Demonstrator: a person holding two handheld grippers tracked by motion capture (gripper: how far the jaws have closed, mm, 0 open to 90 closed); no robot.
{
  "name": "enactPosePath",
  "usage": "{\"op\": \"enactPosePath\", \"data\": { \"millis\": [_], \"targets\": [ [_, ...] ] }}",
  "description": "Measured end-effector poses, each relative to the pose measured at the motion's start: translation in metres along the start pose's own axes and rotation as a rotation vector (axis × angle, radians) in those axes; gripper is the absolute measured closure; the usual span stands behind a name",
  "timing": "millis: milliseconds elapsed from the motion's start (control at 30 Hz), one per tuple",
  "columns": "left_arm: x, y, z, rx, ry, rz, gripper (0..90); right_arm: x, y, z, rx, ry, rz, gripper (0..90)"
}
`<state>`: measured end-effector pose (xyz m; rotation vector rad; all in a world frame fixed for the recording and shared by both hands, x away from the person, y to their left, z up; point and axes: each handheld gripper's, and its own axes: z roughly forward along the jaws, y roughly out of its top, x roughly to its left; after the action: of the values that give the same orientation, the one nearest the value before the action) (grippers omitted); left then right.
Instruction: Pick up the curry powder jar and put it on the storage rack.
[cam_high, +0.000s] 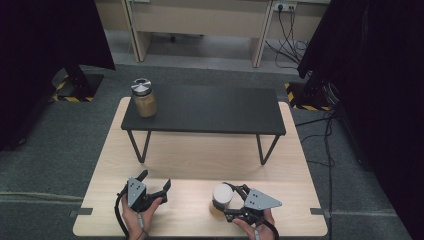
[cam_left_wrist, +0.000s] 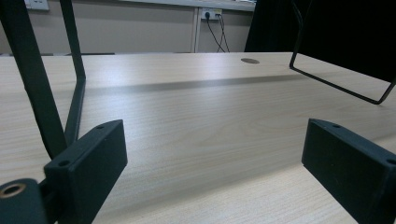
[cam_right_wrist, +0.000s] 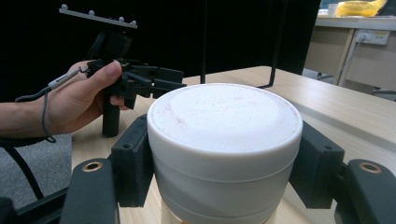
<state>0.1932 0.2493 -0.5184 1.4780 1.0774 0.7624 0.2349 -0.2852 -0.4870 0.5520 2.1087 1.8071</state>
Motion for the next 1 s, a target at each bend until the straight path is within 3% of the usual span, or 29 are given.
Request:
{"op": "enactPosePath", "data": {
  "millis": [233, 633, 1000],
  "targets": [
    [0.0, -0.001, 0.0, -0.004, 0.0, -0.001, 5.9, 0.001, 0.011, -0.001, 0.026, -0.014, 0.01, 34.1],
    [0.0, 0.0, 0.0, -0.002, 0.001, -0.002, 5.9, -0.006, 0.043, -0.01, -0.008, -0.047, 0.008, 34.2],
    [0.0, 0.0, 0.0, -0.002, 0.002, 0.002, 5.9, -0.018, 0.097, -0.023, -0.061, -0.081, -0.011, 34.2]
  ]
}}
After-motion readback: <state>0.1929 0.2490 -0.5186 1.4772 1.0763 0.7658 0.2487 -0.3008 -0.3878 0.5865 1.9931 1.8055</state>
